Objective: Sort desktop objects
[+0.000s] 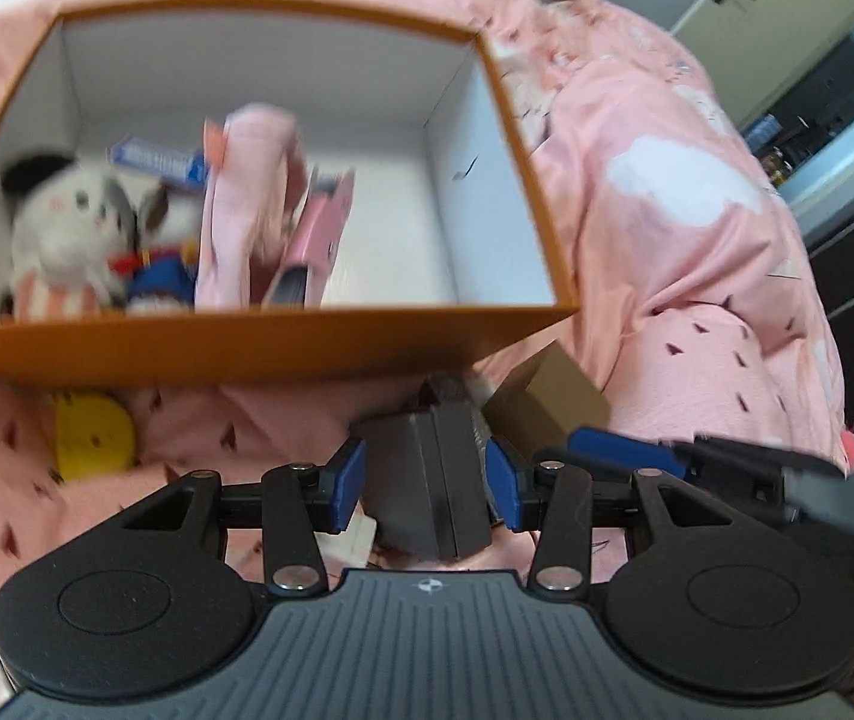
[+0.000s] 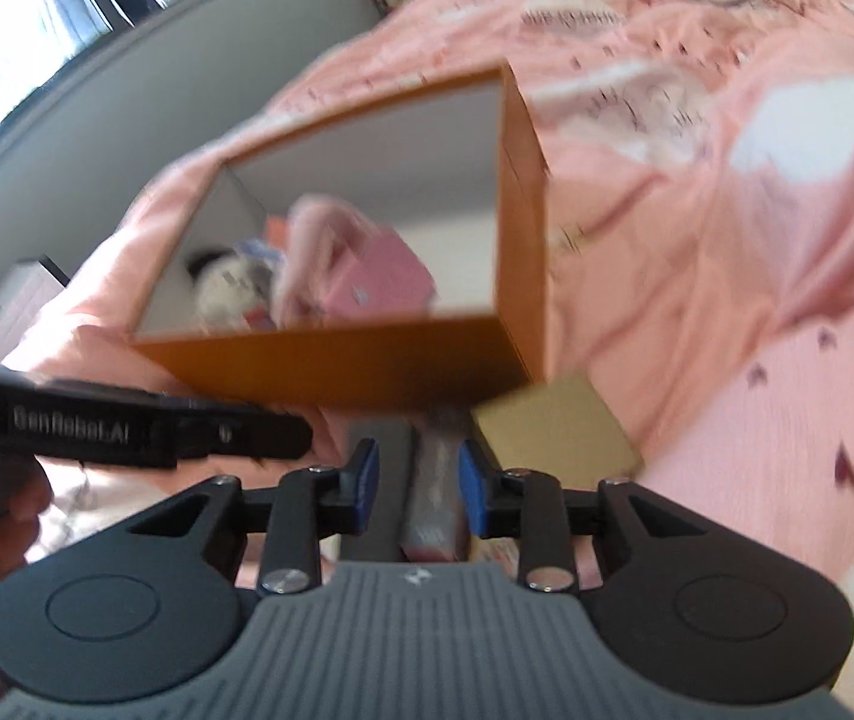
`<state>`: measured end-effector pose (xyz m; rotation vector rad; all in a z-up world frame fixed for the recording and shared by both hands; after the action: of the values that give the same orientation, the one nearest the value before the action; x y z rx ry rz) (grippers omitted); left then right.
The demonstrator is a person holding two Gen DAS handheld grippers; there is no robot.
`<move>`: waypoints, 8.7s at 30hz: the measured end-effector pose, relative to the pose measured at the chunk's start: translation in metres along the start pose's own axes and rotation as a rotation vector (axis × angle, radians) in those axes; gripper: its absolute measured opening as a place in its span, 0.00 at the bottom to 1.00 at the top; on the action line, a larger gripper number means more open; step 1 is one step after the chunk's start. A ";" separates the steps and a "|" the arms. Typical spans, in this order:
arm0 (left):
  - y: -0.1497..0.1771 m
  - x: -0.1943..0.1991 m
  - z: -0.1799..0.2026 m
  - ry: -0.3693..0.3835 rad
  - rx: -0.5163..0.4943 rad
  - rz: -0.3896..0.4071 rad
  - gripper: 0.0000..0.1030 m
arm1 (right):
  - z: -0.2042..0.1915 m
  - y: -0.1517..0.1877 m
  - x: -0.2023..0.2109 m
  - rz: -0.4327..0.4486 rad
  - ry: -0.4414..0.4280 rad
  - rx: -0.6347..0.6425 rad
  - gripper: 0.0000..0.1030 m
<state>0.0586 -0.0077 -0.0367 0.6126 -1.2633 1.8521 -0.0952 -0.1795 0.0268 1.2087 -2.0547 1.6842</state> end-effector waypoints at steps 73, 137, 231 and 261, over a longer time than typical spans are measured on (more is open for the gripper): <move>0.023 -0.004 -0.013 -0.069 0.030 -0.048 0.38 | 0.003 0.032 -0.048 -0.173 -0.004 -0.069 0.24; -0.108 -0.065 -0.032 -0.027 -0.017 -0.181 0.43 | -0.025 -0.075 -0.101 -0.105 0.100 0.180 0.26; -0.089 -0.045 -0.077 -0.093 -0.064 -0.070 0.42 | -0.070 -0.058 -0.171 -0.772 -0.212 1.325 0.22; -0.092 -0.025 -0.077 -0.167 -0.038 -0.130 0.45 | -0.086 -0.066 -0.146 -0.630 -0.368 1.254 0.10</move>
<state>0.1516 0.0714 -0.0360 0.8236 -1.3301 1.6944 0.0170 -0.0378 0.0096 2.2582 -0.3200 2.4576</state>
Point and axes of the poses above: each gripper's, at about its wrist camera, not at the fingertips, and x roughly against the way its jaws point, z to its right, y to its underside, the point moved 3 cm from there along -x, roughly the way its jaws point, and after that the axes turned 12 degrees about z, right-handed, at the moved point
